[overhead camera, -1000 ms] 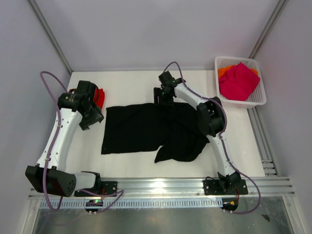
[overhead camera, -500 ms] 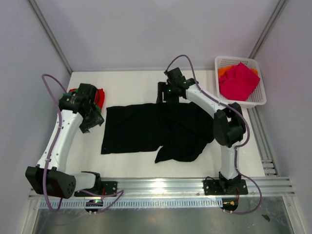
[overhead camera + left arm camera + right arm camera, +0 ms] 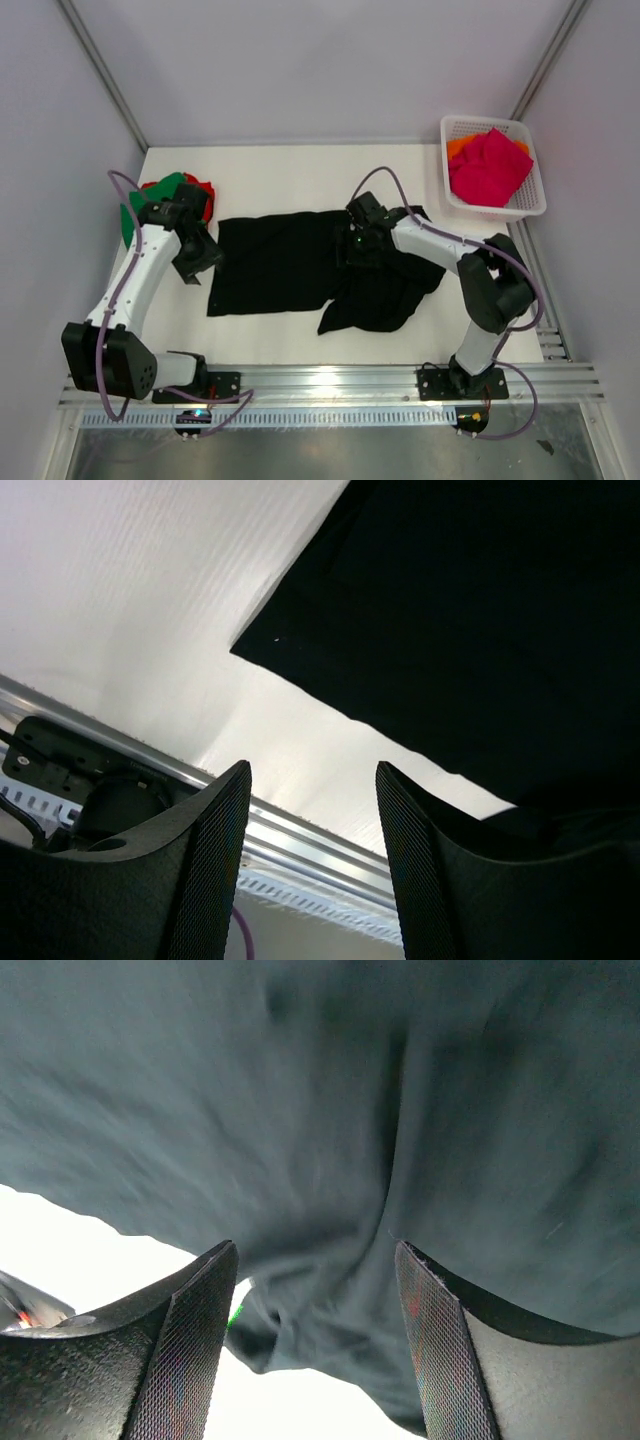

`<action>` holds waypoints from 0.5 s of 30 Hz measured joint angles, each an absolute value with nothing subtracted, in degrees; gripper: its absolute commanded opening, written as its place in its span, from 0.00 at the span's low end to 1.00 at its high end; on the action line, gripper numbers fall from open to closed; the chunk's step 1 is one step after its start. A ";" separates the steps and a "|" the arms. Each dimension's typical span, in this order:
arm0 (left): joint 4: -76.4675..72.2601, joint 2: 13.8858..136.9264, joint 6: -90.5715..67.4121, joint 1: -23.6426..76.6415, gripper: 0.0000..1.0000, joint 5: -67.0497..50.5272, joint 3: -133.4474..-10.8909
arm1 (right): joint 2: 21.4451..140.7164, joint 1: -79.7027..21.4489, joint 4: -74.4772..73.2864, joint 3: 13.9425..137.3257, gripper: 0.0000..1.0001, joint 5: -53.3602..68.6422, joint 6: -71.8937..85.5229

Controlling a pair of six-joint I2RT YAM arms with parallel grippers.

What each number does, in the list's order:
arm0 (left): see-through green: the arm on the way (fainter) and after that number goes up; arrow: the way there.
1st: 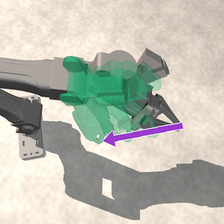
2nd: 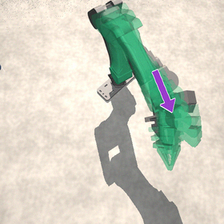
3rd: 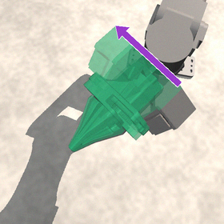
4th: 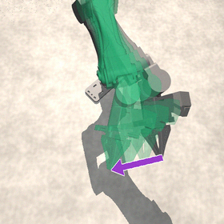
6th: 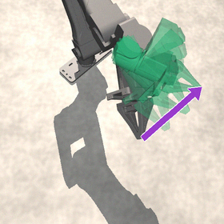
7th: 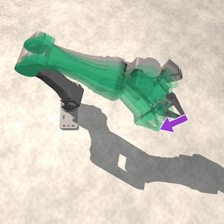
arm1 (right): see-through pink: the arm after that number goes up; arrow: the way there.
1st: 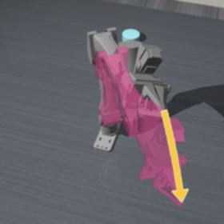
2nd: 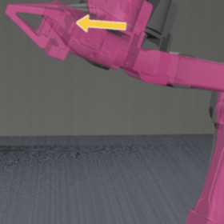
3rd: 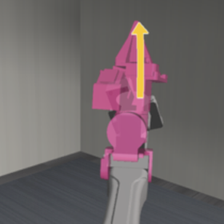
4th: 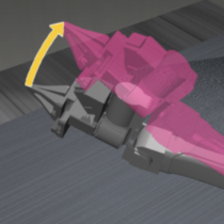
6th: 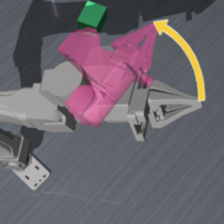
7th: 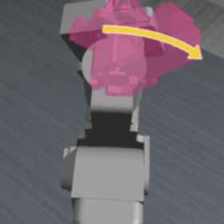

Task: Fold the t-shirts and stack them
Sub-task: Grap the side of the flattened tshirt closest away from the robot with both arms

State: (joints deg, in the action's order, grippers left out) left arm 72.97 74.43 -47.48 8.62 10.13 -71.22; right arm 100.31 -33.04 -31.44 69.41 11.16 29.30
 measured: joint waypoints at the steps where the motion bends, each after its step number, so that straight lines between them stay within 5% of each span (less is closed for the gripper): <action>1: 72.60 75.00 -47.77 8.62 0.55 9.45 -69.97 | 100.05 -33.93 -31.79 67.72 0.69 11.29 29.87; 15: 70.43 77.69 -48.03 8.62 0.55 7.40 -67.37 | 89.49 -38.79 -34.44 59.24 0.69 12.14 36.64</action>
State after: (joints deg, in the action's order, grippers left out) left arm 70.43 77.69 -48.03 8.62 7.40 -67.37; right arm 89.49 -38.79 -34.44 59.24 12.14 36.64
